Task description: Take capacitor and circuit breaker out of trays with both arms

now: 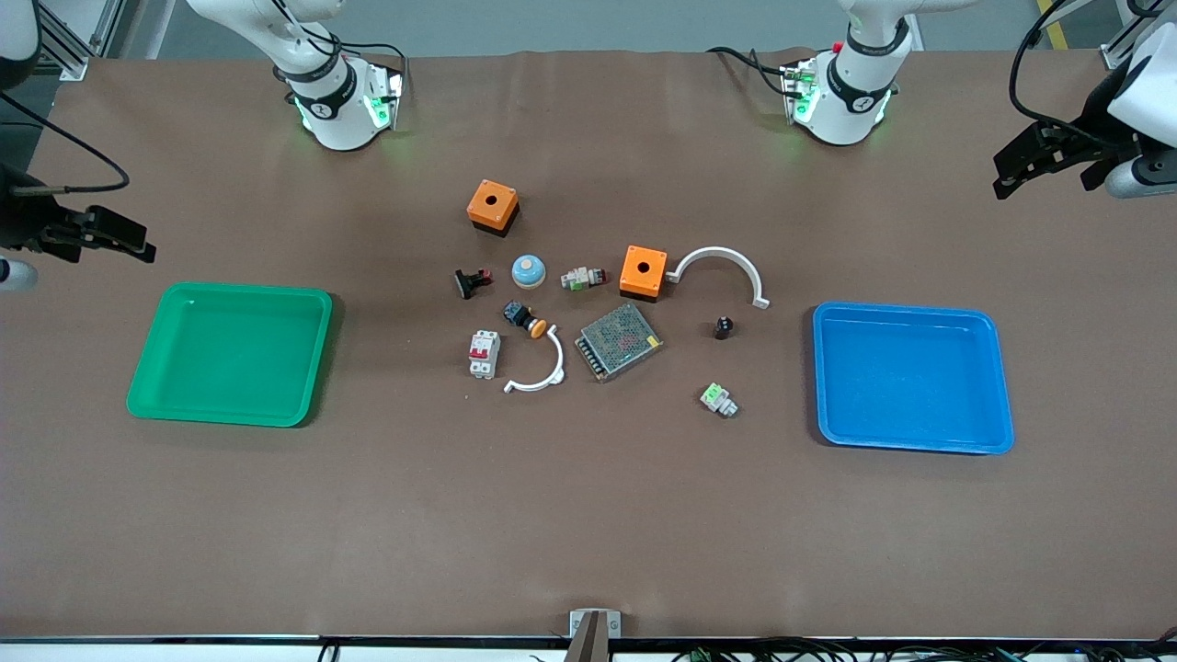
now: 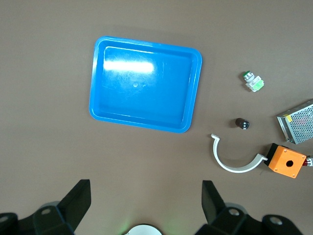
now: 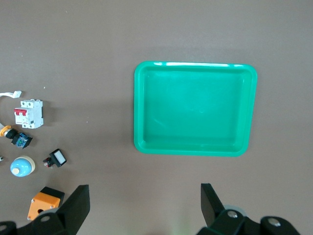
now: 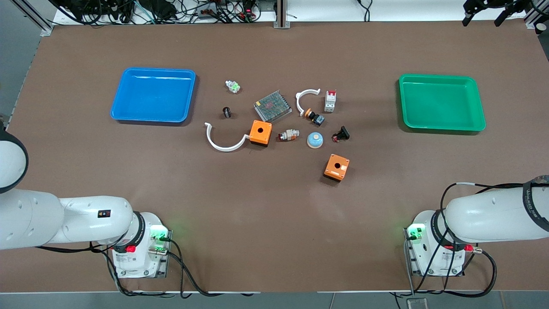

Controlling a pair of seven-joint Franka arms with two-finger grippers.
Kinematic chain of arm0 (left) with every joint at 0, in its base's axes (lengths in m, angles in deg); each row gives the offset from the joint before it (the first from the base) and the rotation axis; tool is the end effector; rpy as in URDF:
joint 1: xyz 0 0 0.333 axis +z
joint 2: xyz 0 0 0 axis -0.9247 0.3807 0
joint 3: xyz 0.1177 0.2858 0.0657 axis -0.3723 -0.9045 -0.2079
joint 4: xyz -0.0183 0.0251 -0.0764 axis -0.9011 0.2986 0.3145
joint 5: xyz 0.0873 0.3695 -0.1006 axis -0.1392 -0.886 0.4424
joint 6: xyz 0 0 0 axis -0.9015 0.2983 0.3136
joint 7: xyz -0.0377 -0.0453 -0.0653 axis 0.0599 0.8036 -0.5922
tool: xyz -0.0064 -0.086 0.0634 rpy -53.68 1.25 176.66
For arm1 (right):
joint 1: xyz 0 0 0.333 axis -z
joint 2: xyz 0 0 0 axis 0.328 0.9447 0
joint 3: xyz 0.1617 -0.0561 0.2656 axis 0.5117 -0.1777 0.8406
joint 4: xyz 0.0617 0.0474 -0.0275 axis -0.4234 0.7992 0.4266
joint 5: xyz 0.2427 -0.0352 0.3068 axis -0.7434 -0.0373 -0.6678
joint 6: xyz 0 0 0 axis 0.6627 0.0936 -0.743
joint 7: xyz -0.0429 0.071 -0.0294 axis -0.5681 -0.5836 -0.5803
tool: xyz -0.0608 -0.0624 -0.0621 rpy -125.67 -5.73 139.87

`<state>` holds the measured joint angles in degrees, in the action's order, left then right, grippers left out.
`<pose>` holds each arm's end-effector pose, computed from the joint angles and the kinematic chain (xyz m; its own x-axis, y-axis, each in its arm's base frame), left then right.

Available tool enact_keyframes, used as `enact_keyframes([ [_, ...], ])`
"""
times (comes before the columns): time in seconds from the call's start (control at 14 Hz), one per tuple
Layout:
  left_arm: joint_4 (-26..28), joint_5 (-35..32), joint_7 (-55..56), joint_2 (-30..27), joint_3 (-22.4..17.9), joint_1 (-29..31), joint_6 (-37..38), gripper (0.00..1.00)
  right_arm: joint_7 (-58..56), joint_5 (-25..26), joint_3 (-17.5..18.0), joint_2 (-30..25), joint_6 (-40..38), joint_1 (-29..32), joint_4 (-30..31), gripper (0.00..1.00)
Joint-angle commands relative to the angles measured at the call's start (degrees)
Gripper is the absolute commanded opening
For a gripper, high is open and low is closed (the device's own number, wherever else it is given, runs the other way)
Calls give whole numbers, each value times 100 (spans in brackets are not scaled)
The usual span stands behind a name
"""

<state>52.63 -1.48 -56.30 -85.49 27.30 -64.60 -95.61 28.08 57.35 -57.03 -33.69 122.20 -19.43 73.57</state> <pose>0.5014 -0.0514 0.6601 0.9976 0.0685 -0.0076 0.0680 -0.9966 -0.0458 0.5426 -0.0436 0.5955 0.9960 -0.0278 -0.0854 -0.0301 -0.9992 -0.0258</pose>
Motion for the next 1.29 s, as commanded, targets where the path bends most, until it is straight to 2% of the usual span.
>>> enact_keyframes([
  [0.0,-24,98,-115,-86,-11,14,51,100,-99,52,23,-393,-31,72,227,100],
  [0.29,2,89,-98,-86,-11,5,103,100,-108,183,40,-464,-13,98,253,100],
  [1.21,-130,54,-230,19,-2,14,130,100,-64,104,32,-552,285,98,359,100],
])
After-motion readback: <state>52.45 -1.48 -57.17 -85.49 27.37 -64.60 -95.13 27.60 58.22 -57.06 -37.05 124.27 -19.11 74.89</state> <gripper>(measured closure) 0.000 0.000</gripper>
